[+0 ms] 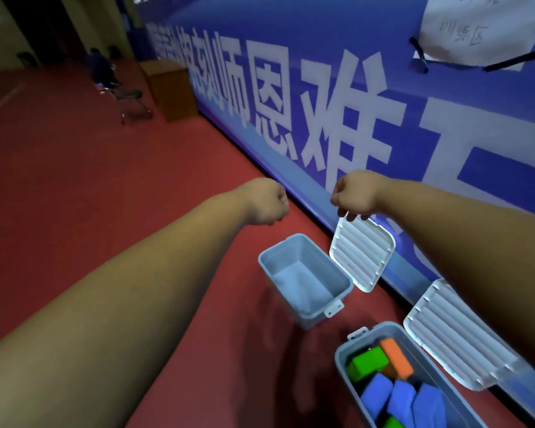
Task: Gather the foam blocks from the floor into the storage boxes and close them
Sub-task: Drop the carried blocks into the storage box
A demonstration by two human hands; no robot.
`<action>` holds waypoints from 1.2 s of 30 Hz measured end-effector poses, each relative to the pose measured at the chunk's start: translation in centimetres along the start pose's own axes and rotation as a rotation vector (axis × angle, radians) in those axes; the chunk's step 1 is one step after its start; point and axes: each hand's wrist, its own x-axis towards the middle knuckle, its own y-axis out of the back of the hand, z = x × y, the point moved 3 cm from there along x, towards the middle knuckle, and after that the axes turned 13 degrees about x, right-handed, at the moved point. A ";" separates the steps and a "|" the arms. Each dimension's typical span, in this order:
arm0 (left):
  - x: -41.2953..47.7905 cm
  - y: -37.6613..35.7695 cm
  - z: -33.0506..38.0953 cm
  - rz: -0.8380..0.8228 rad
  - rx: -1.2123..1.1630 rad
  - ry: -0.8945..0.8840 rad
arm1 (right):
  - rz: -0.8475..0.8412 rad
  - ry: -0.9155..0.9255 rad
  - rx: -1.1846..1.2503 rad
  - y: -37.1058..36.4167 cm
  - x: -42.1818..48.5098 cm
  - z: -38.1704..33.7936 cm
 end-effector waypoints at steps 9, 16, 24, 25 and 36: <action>-15.3 -0.1 -19.8 0.046 -0.140 0.275 | -0.173 0.221 -0.025 -15.4 -0.9 -20.7; -28.3 -1.2 -31.6 0.101 -0.350 0.508 | -0.365 0.418 -0.134 -28.5 -4.5 -34.6; -38.3 -4.7 -39.7 0.110 -0.430 0.720 | -0.518 0.542 -0.280 -38.3 -7.5 -42.7; -39.1 -5.3 -40.4 0.105 -0.451 0.743 | -0.531 0.551 -0.293 -39.2 -7.6 -43.3; -44.6 -10.7 -44.6 0.043 -0.479 1.005 | -0.737 0.656 -0.359 -47.9 -5.3 -47.2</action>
